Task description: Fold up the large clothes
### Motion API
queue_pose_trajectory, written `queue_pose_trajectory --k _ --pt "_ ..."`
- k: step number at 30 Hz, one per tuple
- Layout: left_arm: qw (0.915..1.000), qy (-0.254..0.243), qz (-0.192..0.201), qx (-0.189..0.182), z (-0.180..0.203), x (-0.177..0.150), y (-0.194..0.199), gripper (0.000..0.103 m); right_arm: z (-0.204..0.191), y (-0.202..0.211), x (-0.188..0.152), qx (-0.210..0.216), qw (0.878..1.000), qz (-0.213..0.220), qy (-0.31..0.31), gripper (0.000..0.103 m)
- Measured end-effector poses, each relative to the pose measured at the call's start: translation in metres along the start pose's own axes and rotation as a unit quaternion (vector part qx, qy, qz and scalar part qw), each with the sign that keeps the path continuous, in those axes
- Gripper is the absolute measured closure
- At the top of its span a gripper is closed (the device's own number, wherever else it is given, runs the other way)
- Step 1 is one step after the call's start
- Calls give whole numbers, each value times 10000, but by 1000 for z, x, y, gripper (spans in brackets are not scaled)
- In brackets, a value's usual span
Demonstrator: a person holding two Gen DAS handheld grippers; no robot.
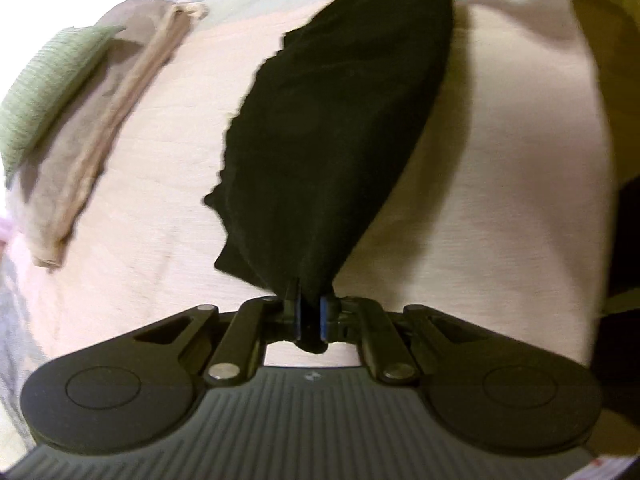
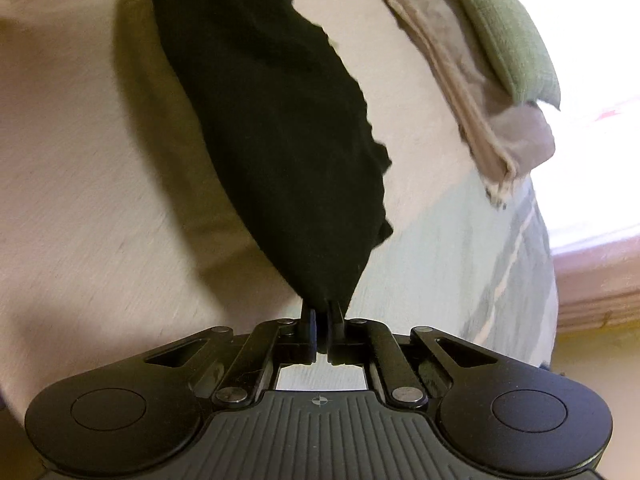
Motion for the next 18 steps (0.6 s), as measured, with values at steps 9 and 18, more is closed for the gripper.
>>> queue_pose_trajectory --k 9,18 --pt "9985 14 -405 -381 51 -18 -6 90 -28 -24 -19 181 9991 -379 -113 97" --pt "9992 -181 29 -342 -6 -50 -2 84 -64 33 32 -256 9895 -504 -1329 54"
Point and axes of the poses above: each gripper's, at about its wrist camera, not at the fingertips, and y roughly against the way its jaws point, z to its right, x to its top, the point moved 5 cm from there along -y, roughly the way its jaws point, and after that the axes turned 8 degrees about x, right-handed, at the moved point
